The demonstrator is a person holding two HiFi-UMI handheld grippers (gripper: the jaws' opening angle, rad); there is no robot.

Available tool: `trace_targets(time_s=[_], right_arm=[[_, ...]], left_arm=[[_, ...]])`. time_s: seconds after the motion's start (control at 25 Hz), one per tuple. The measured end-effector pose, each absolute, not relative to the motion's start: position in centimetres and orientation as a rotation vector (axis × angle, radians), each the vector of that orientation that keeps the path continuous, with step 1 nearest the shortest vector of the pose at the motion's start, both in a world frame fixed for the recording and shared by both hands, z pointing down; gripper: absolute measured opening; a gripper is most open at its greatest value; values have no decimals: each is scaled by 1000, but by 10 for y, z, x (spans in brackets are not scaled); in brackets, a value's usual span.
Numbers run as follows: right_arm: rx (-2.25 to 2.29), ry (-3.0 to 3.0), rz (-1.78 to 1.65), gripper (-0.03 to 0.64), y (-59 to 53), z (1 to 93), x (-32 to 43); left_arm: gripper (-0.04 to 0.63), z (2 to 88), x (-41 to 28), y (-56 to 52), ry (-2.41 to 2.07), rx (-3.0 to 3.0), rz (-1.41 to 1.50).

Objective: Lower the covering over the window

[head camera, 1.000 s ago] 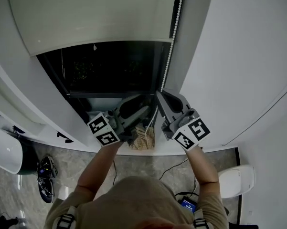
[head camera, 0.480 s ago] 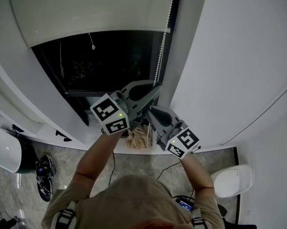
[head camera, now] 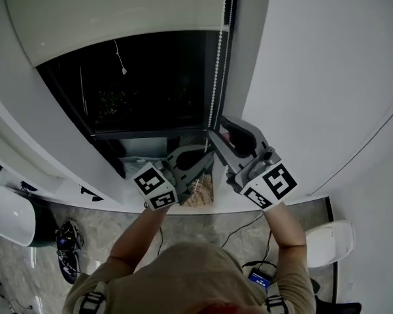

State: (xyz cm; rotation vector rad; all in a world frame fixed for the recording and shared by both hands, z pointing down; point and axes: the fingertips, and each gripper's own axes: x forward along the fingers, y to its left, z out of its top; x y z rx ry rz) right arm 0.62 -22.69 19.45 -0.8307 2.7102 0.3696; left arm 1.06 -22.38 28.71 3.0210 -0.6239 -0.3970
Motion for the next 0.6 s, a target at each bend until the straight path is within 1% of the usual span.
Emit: trace_targets(time_s=[0.04,0.12,0.16,0.28,0.32,0.36,0.4,0.48,0.6], right_arm=[[-823,2712,360,118,-231,192,3],[-791,2714,289,43,-235,193,-1],[-779,2706,246,26,-237,193,-1],[-807,2668,179,14,-241,197,9],[-823,2673,163,14,-243,204,11],[-829,2695,132,14,-244,216,11],[-823,2729,88,14,-246,233,7],[-795,2782,0,14,-247,265,-4],[-757,2775,-41,14,-235,283,-16]], left_arm=[[17,293,15,-220,-605,3010,-395],[17,300,20,-215,-567,2986,-401],[17,300,21,-214,-556,2981,-409],[18,295,11,-214,-575,3016,-441],[37,290,5,-216,-571,3010,-479],[126,281,-4,-220,-560,2987,-542],[157,267,-13,-225,-553,2959,-617],[169,232,-25,-239,-566,2956,-715],[169,192,-13,-252,-630,3053,-638]])
